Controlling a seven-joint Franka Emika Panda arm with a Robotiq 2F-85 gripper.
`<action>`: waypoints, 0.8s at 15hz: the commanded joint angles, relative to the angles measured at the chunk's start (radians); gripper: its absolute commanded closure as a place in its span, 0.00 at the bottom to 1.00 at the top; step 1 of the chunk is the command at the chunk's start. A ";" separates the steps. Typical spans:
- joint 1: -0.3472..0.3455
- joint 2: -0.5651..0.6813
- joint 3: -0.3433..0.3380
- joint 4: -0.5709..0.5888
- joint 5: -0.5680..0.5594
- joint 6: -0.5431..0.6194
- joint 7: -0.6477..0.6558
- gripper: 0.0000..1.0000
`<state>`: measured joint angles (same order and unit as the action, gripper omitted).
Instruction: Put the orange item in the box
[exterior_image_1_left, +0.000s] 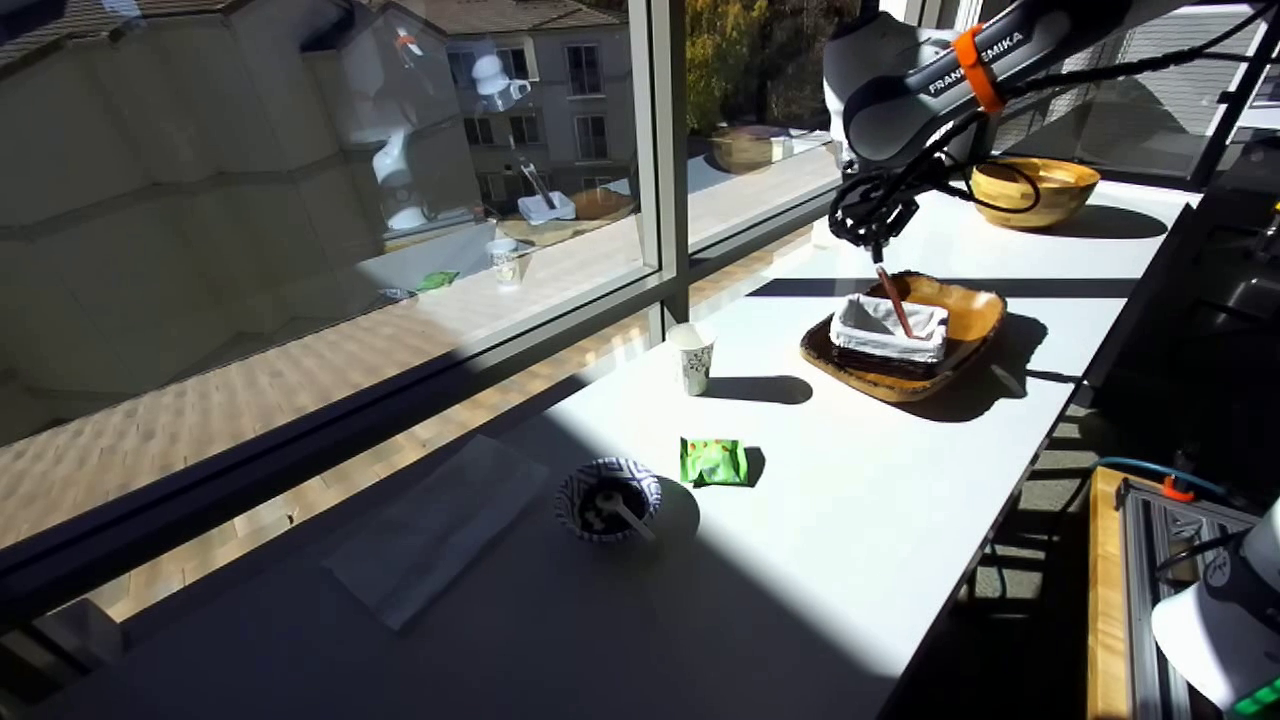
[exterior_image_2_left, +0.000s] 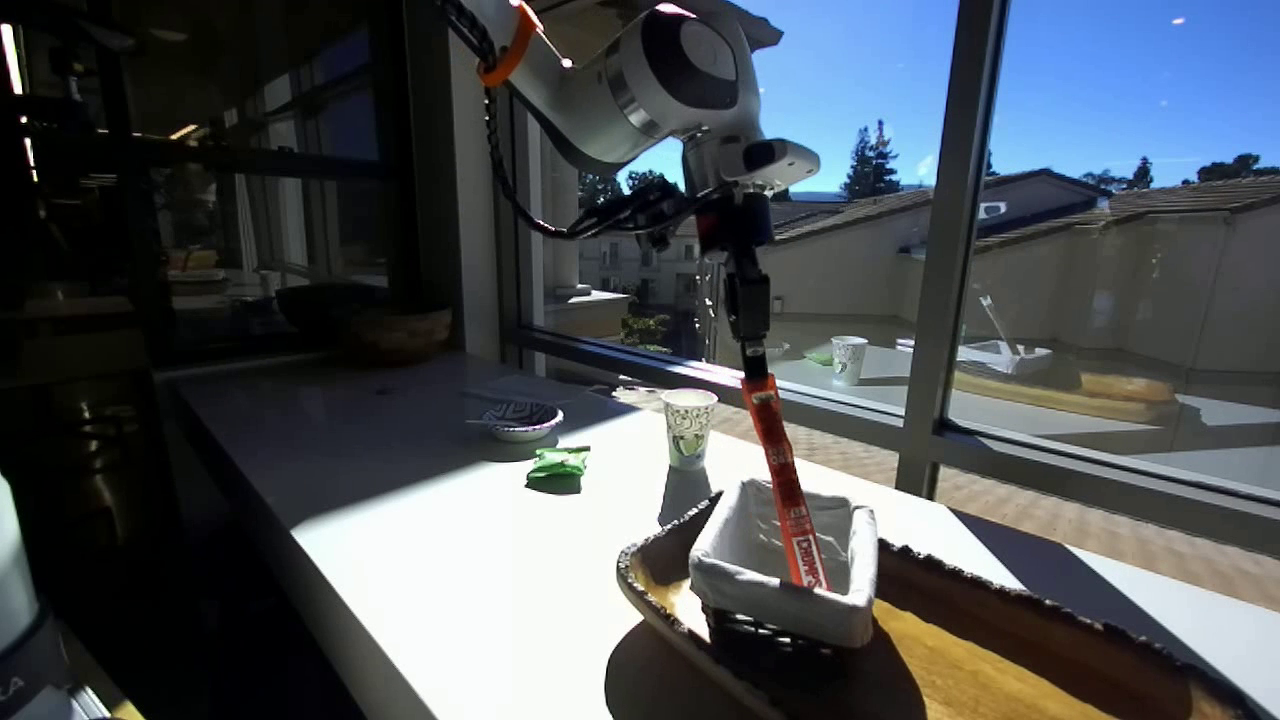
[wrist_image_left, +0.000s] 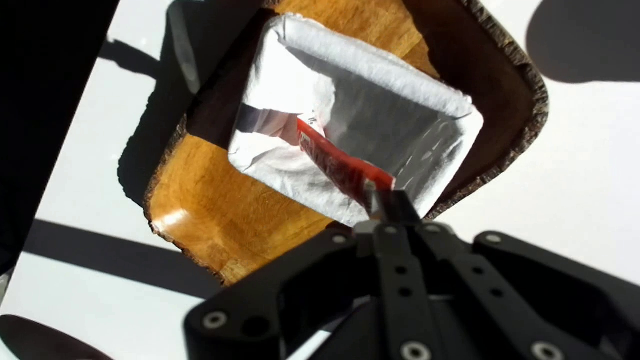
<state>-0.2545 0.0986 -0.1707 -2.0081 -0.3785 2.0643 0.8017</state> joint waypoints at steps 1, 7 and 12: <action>0.033 0.058 -0.019 0.034 0.040 0.070 0.024 1.00; 0.062 0.088 -0.018 0.046 0.113 0.084 -0.005 0.60; 0.072 -0.009 -0.025 0.010 0.107 0.015 -0.064 0.22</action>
<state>-0.2001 0.1657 -0.1758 -1.9634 -0.2758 2.1344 0.7899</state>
